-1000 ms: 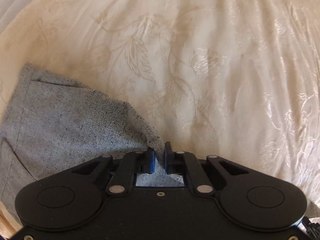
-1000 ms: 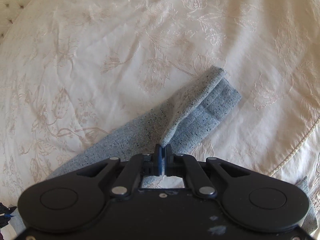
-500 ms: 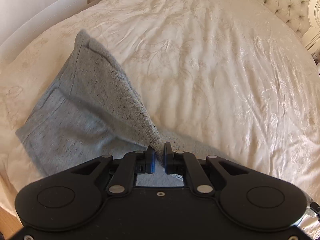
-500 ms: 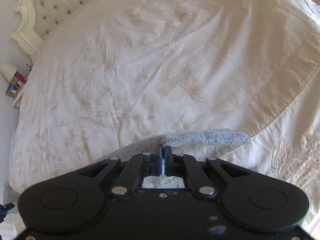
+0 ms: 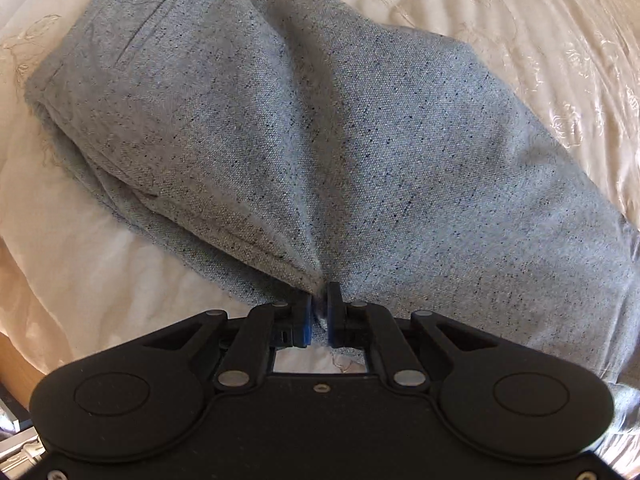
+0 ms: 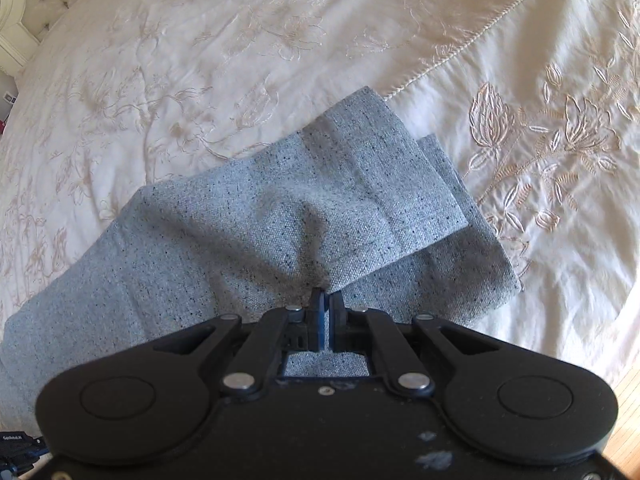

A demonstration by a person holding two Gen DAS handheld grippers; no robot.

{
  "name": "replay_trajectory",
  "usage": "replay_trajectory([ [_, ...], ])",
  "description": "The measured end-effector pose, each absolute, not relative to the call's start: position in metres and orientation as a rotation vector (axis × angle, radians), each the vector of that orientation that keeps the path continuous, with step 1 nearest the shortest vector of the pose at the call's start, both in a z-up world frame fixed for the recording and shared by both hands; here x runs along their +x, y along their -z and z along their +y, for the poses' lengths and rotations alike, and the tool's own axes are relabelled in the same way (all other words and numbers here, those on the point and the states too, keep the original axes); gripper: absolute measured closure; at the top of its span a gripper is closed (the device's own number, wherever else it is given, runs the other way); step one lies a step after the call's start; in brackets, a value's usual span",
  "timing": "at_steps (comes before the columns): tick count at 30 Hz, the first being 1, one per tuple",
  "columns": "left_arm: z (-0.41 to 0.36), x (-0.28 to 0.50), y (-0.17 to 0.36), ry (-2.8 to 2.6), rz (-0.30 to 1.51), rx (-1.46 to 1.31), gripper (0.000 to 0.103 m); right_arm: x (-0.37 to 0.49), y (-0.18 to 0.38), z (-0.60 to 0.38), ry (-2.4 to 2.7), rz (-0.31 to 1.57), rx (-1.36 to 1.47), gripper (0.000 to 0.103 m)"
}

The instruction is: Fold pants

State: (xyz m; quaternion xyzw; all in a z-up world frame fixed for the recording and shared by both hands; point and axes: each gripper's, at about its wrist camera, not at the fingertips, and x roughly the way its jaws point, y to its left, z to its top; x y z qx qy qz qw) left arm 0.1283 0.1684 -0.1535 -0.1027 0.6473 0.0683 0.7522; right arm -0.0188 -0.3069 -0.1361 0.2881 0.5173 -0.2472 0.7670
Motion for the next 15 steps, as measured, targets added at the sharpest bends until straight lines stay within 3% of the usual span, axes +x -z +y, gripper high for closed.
replay_trajectory([
  [10,0.195,0.145,0.125,0.009,1.411,-0.253,0.095,-0.052,0.126,-0.297,0.614,1.052,0.67,0.102],
  [14,0.202,0.159,0.115,0.031,1.405,-0.243,0.095,-0.068,0.127,-0.309,0.69,0.962,0.775,0.075],
  [15,0.202,0.154,0.114,0.029,1.4,-0.235,0.095,-0.071,0.129,-0.314,0.72,0.938,0.803,0.073],
])
